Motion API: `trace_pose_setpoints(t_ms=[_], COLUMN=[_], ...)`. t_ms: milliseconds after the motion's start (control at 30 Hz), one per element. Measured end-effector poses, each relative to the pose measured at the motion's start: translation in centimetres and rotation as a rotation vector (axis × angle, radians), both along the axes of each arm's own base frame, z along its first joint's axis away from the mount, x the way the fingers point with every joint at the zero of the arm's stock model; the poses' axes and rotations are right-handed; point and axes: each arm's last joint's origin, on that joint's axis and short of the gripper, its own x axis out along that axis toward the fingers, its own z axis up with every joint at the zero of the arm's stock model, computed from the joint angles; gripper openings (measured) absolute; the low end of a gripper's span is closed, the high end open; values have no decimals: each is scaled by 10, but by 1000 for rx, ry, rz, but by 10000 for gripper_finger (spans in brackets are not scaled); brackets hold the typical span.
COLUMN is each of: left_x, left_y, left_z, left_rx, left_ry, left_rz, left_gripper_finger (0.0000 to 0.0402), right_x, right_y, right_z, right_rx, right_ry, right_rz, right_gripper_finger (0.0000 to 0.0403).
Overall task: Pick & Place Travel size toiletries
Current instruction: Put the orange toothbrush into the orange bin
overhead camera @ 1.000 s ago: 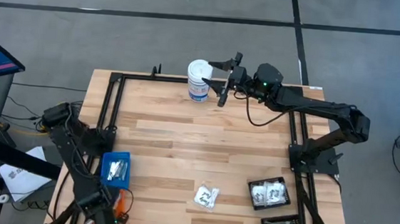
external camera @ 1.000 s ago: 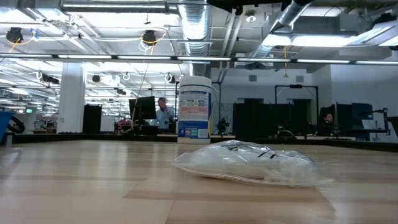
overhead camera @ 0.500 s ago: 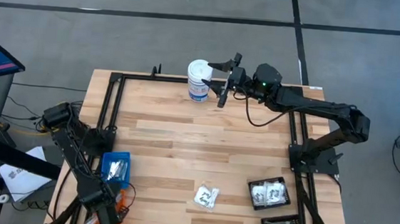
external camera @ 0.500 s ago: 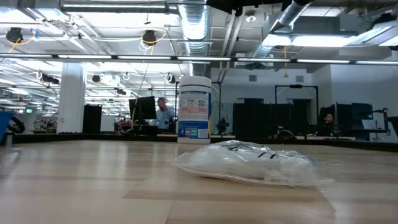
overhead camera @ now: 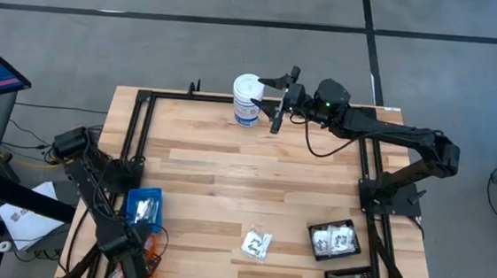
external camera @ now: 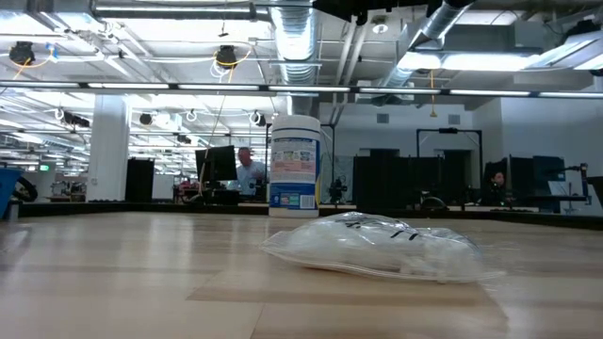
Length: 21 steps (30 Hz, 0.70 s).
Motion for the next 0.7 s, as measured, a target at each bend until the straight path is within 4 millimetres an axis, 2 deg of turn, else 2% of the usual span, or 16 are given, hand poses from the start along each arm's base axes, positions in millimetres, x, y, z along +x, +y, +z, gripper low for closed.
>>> trace_pose_setpoints(t_ms=[233, 400, 533, 700], left_x=[-2, -6, -3, 0], left_y=[6, 13, 16, 11], left_z=[18, 35, 38, 32], left_rx=[-51, -63, -74, -97], left_ry=[-34, -115, -122, -85], left_rz=[46, 140, 157, 130], left_gripper_finger=[200, 210, 157, 25], right_x=[0, 0, 0, 0], right_y=[0, 0, 0, 0], right_z=[0, 0, 0, 0], right_rx=[0, 0, 0, -3], right_ry=[0, 0, 0, 1], right_rz=[0, 0, 0, 0], right_gripper_finger=[271, 271, 271, 271])
